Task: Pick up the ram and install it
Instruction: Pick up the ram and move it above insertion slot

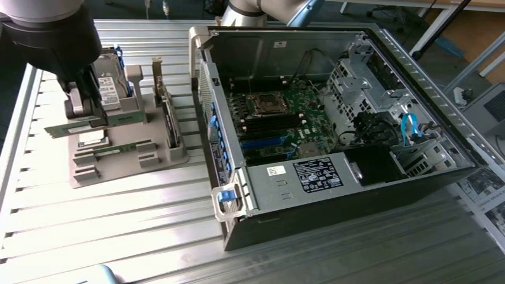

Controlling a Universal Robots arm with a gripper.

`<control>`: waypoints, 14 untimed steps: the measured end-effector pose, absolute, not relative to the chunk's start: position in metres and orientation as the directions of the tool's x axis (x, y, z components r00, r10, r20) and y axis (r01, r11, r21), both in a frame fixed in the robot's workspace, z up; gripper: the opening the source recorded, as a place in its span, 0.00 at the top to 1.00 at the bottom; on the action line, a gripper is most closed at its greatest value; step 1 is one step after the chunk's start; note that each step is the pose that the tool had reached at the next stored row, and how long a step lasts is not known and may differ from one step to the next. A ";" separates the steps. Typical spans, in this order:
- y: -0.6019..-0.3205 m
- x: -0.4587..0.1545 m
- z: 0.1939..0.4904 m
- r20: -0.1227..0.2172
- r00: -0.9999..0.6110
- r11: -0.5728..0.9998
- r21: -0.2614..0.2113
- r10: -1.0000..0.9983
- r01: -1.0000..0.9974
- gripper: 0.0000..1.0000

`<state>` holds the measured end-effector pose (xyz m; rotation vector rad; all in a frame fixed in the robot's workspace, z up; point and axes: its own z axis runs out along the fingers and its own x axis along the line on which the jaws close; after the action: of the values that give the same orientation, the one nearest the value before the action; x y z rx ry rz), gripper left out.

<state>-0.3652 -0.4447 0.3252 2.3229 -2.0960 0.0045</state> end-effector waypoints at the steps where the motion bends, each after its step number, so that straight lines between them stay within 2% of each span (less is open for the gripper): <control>1: -0.445 -0.365 0.326 0.011 0.102 -0.102 0.008 -0.995 -0.995 0.87; 14: -0.445 -0.365 0.332 0.011 0.102 -0.102 0.008 -0.995 -0.995 0.87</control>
<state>-0.3652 -0.4447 0.3320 2.3229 -2.0960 0.0045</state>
